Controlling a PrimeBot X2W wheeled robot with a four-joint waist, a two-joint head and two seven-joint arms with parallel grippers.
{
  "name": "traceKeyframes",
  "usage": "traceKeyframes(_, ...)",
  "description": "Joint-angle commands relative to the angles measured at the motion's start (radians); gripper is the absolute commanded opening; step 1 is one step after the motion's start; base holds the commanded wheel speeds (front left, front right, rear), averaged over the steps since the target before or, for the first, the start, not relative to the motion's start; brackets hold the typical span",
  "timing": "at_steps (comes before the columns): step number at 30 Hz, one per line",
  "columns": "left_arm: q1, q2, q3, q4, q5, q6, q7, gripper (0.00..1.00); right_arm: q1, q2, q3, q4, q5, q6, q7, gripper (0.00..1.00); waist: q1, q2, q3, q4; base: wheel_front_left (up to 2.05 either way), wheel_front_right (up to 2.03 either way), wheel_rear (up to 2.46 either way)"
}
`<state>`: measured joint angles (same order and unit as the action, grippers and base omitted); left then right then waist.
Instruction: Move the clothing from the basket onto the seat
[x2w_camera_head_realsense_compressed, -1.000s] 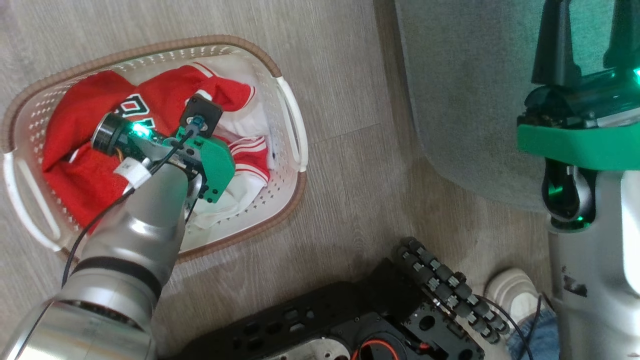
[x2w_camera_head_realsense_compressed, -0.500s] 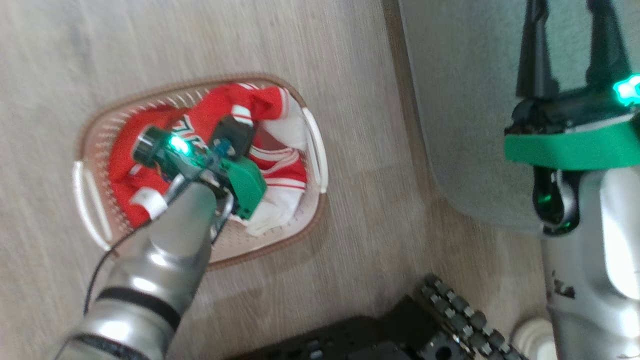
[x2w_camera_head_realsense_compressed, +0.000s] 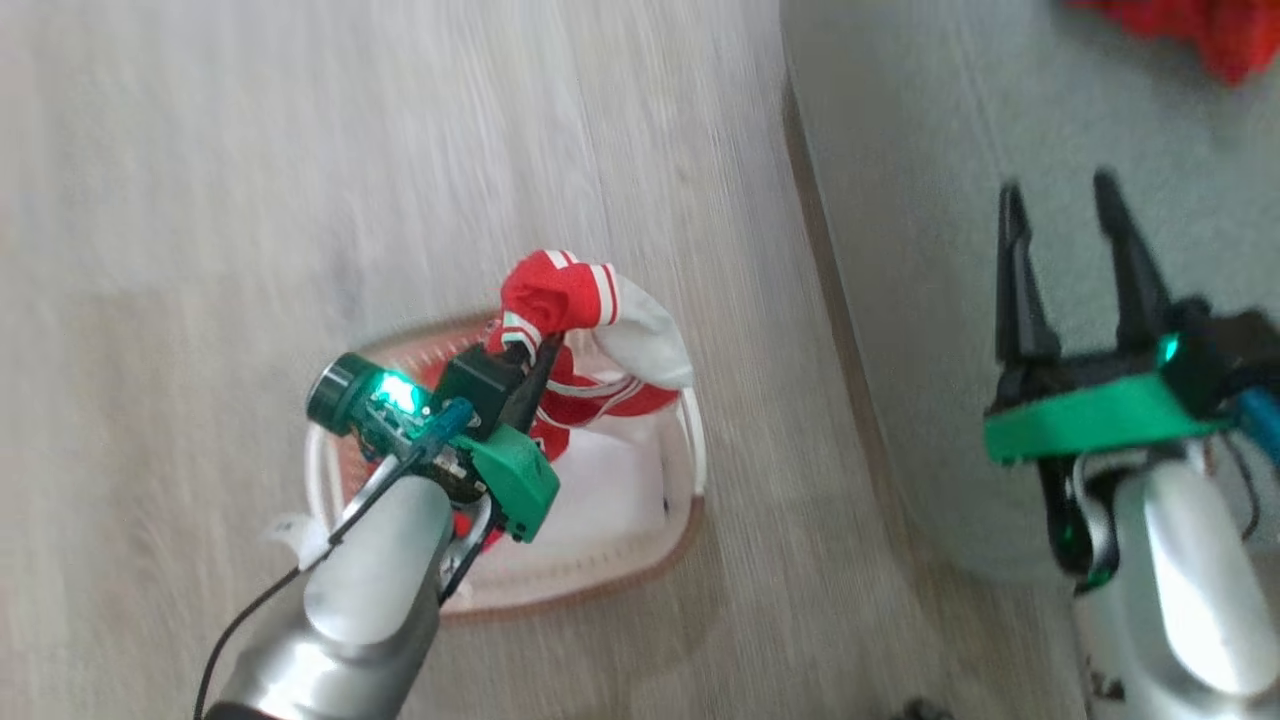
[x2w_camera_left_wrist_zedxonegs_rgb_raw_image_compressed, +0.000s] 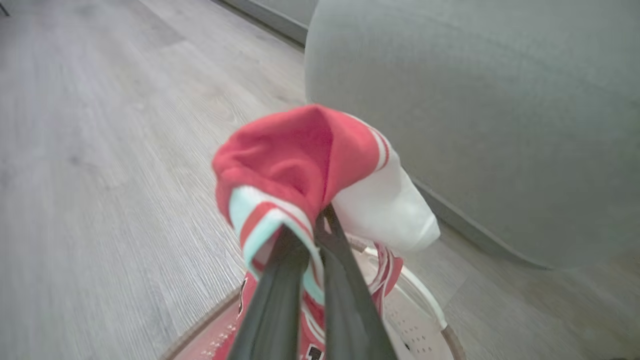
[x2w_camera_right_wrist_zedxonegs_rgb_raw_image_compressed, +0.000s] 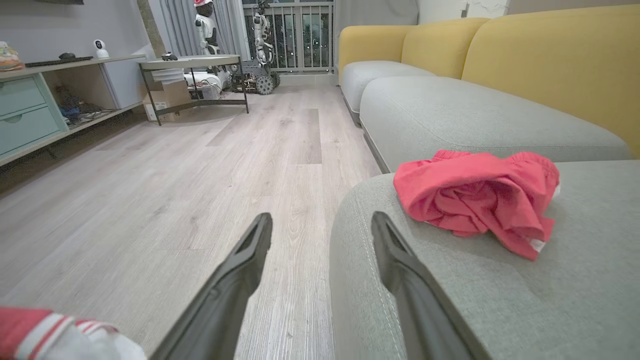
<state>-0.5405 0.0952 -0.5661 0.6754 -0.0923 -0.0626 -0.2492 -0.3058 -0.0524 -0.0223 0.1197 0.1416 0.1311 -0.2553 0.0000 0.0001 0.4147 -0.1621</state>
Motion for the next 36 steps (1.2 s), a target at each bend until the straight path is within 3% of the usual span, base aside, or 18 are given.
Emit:
traceKeyframes(1,-0.001,0.018,0.032,-0.046,-0.01,-0.004,-0.012,0.0,0.021,0.002,0.016,-0.02,-0.007,0.0,-0.006,1.0,0.0,-0.0001,-0.136,0.05,0.0,0.0,0.0)
traceKeyframes(12,0.022,0.011,0.04,-0.145,-0.084,-0.033,-0.003,0.0,0.14,0.002,0.046,0.076,-0.013,0.0,-0.006,1.0,0.0,-0.0001,-0.405,0.064,0.0,0.0,0.0)
traceKeyframes(20,-0.042,-0.005,0.044,-0.195,-0.117,-0.035,0.028,0.0,0.175,0.002,0.113,0.124,0.001,0.0,-0.006,1.0,0.0,-0.0001,-0.487,0.078,0.0,0.0,0.0)
traceKeyframes(27,-0.124,-0.026,0.023,-0.222,-0.134,-0.039,0.046,0.0,0.172,0.002,0.213,0.177,0.019,0.0,-0.006,1.0,0.0,-0.0001,-0.528,0.095,0.0,0.0,0.0)
traceKeyframes(36,-0.202,-0.04,-0.007,-0.21,-0.159,-0.019,0.074,0.0,0.084,0.002,0.444,0.247,0.081,0.0,-0.006,1.0,0.0,-0.0001,-0.548,0.117,0.0,0.0,0.0)
